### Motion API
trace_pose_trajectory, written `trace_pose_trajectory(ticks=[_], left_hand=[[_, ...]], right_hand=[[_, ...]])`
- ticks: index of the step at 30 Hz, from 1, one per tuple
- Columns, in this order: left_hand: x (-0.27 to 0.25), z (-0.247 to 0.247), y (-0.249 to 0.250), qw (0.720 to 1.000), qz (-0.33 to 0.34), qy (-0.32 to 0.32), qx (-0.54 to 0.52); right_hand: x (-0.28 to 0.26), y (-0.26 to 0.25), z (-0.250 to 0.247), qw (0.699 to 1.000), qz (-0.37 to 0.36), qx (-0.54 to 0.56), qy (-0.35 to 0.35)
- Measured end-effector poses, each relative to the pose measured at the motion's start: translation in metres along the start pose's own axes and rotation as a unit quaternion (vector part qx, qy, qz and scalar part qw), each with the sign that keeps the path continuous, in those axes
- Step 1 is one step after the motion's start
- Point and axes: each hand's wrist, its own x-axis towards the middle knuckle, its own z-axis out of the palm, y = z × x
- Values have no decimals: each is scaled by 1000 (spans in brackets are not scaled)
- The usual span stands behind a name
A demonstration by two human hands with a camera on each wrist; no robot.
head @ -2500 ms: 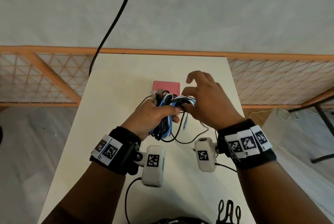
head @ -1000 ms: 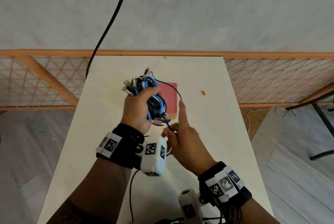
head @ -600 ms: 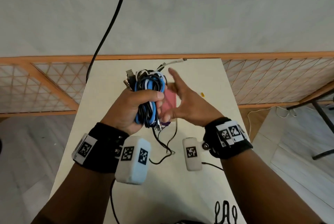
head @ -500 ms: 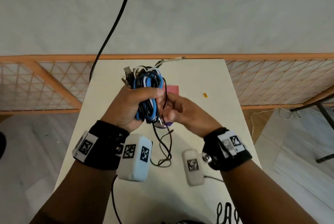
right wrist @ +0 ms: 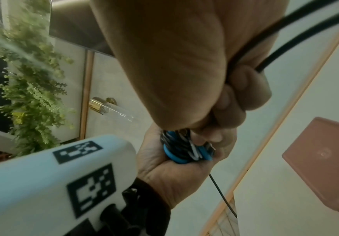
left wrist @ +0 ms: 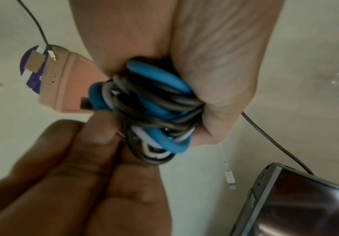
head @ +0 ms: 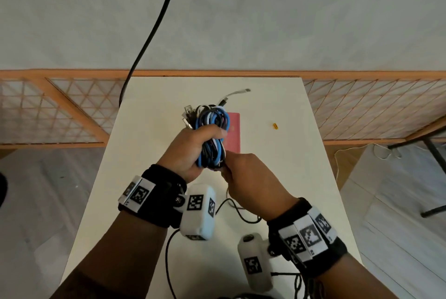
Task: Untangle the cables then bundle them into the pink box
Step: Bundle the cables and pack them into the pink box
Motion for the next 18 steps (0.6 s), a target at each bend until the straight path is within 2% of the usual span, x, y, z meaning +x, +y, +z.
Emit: trace_pose_trajectory(ticks=[2, 4, 7, 9, 11, 12, 14, 18], left_hand=[[-1, 4, 1, 1000, 6, -22, 10], [-1, 7, 1, 999, 30, -10, -9], [1, 4, 4, 992, 60, 7, -115], [2, -6, 12, 985, 72, 9, -159], [3, -18, 16, 989, 89, 17, -116], [3, -23, 14, 992, 96, 22, -78], [1, -24, 6, 996, 90, 18, -17], [-10, -4, -12, 998, 47, -37, 1]], right_hand=[[-2, 2, -1, 1000, 7, -8, 1], [-2, 2, -3, 1000, 0, 21, 18], [-2, 10, -7, 994, 26, 106, 11], [-10, 23, -14, 975, 78, 205, -42], [-18, 34, -26, 943, 75, 316, -72], [-19, 38, -31, 932, 59, 352, -59], [-13, 41, -41, 910, 38, 413, 10], [13, 21, -39, 855, 57, 507, 91]])
